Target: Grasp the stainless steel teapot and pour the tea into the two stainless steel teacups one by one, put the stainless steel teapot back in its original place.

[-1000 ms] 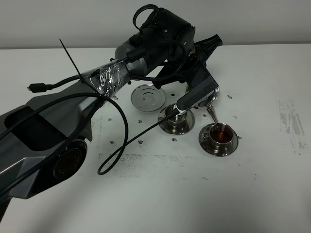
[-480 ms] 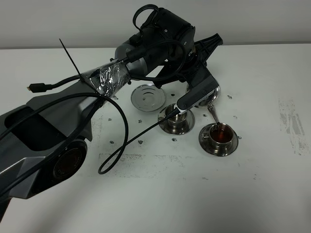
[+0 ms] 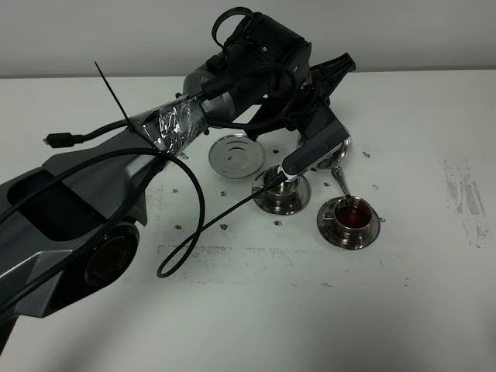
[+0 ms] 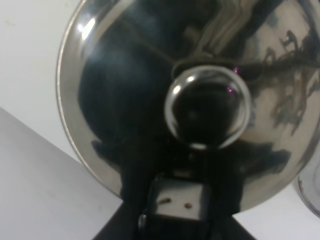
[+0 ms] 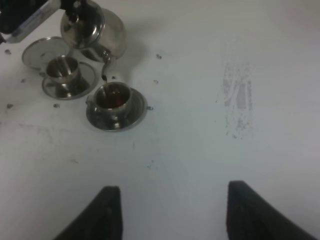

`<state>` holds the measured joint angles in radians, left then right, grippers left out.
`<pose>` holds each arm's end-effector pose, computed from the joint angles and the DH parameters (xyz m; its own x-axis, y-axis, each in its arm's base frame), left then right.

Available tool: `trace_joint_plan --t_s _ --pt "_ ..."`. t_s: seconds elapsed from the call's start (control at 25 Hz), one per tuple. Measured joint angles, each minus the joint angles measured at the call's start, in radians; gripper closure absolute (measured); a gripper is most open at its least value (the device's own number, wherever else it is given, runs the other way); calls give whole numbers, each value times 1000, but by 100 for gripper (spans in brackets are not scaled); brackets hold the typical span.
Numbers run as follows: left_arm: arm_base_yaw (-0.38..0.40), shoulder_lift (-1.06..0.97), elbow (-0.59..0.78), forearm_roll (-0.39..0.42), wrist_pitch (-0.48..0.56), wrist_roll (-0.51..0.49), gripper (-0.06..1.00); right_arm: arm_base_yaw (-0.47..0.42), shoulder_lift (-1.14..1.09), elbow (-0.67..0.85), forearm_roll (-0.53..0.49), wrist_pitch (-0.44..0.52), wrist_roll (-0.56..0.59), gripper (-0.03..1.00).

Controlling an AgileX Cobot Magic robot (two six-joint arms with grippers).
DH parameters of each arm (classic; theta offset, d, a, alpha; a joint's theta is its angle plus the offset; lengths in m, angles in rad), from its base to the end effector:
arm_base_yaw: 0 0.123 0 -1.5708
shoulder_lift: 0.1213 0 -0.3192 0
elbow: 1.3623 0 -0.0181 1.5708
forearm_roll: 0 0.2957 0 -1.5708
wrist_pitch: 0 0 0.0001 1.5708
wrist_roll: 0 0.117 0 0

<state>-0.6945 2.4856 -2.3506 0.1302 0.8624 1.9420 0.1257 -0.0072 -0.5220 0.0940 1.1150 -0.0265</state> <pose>0.5012 -0.4024 0.1979 0.7962 0.4995 0.3414 0.2829 -0.8062 0.5196 0.0148 0.0118 0.2894 -0.4758 -0.0451 -0.8784 -0.1913 0.9801 0.0533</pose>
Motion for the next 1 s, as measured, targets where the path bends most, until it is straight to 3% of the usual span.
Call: trace_joint_plan --t_s 1.0 --pt "0 0 0 0 -5 2 76 0 0 0 0 0 0 52"
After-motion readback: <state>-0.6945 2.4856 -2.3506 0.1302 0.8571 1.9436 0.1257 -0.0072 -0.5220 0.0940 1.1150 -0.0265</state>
